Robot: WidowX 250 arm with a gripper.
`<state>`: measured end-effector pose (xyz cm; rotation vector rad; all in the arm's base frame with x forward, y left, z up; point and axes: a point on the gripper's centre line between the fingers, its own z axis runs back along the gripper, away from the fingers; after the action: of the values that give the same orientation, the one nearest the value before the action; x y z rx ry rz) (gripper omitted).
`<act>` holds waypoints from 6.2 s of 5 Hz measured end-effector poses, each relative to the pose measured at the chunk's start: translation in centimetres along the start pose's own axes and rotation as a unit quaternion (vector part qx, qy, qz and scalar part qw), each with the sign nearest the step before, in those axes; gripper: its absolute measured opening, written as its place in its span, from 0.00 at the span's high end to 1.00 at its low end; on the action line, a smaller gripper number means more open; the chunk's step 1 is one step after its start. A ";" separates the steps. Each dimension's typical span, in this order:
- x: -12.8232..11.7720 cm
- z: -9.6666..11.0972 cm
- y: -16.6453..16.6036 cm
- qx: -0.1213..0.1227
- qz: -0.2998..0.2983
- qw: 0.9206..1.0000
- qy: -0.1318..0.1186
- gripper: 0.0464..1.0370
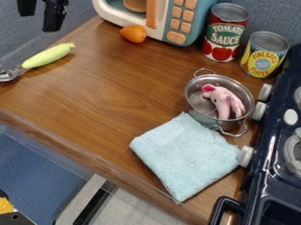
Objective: Moved the blue towel left of the silver pot
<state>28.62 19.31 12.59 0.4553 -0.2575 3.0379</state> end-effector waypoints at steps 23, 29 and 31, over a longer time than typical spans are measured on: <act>-0.7 -5.5 12.9 -0.134 -0.608 0.777 0.091 0.04; -6.7 -3.1 7.2 -0.122 -0.529 0.832 0.116 0.04; -7.9 -3.3 6.6 -0.114 -0.529 0.833 0.114 0.04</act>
<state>34.64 13.08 6.12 0.1206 -0.2347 1.9063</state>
